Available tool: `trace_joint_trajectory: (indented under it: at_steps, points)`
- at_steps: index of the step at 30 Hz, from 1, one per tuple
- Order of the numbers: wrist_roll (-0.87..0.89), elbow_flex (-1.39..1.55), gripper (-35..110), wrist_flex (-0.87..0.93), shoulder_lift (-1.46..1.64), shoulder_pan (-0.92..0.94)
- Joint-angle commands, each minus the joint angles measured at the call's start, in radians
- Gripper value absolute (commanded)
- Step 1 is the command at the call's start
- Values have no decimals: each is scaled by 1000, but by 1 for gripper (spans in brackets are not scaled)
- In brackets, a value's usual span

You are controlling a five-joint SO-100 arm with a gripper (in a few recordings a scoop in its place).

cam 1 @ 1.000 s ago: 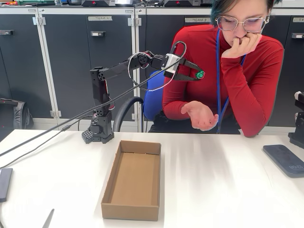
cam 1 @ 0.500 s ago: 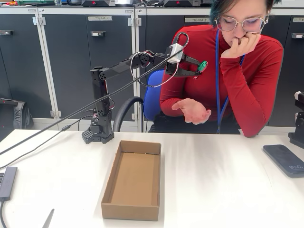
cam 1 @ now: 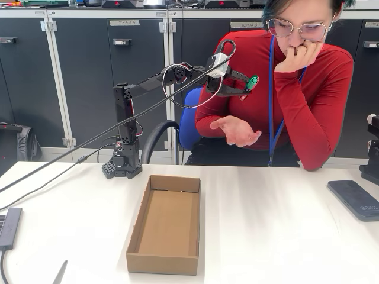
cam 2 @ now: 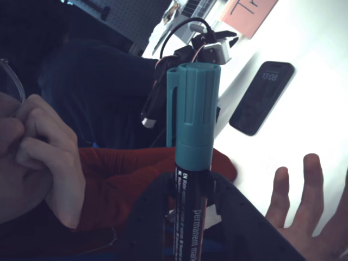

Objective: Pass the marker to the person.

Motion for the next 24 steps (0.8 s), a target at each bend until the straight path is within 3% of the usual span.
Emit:
trace_joint_trajectory:
  at_steps: [1,8,24]
  points:
    - [3,-58,16,-12,55,-14]
    - [-2,-55,32,-15,55,-14]
    - [-3,-54,37,-18,58,-14]
